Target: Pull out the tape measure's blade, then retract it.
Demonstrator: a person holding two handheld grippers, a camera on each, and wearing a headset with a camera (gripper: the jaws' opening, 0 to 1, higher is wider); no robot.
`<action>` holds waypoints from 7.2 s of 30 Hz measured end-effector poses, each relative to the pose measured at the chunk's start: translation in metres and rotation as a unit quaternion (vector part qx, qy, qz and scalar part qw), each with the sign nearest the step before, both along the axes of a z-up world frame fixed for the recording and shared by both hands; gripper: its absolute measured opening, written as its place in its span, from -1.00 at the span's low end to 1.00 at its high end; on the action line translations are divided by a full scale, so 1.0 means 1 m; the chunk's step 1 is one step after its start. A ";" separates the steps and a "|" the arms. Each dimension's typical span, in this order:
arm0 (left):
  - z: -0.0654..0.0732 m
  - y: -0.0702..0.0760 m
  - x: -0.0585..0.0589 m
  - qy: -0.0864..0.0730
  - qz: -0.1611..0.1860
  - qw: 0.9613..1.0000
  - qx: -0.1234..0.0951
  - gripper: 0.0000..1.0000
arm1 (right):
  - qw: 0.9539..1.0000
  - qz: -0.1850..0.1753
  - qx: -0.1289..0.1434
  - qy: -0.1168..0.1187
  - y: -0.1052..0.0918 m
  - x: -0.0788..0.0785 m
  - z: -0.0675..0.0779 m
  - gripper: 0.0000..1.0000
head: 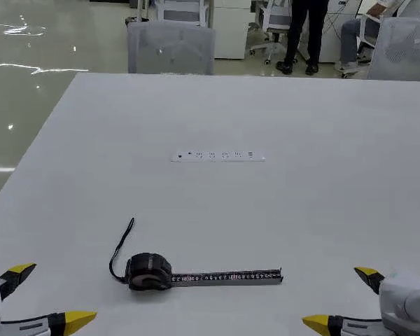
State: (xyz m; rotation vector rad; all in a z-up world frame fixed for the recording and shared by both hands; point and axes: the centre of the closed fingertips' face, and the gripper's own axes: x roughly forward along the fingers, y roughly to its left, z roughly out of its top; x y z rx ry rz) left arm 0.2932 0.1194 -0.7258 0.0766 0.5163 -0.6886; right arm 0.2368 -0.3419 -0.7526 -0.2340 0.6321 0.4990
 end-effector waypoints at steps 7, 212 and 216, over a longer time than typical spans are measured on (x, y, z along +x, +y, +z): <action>-0.010 0.009 -0.019 0.011 0.018 1.000 -0.008 1.00 | 1.000 -0.005 0.004 -0.001 -0.010 -0.011 0.015 1.00; -0.077 -0.121 0.066 0.126 0.235 0.964 -0.016 0.20 | 0.897 0.346 -0.166 0.220 0.122 0.091 -0.077 -0.73; -0.077 -0.121 0.066 0.126 0.236 0.963 -0.017 0.20 | 0.897 0.348 -0.162 0.219 0.130 0.091 -0.076 -0.73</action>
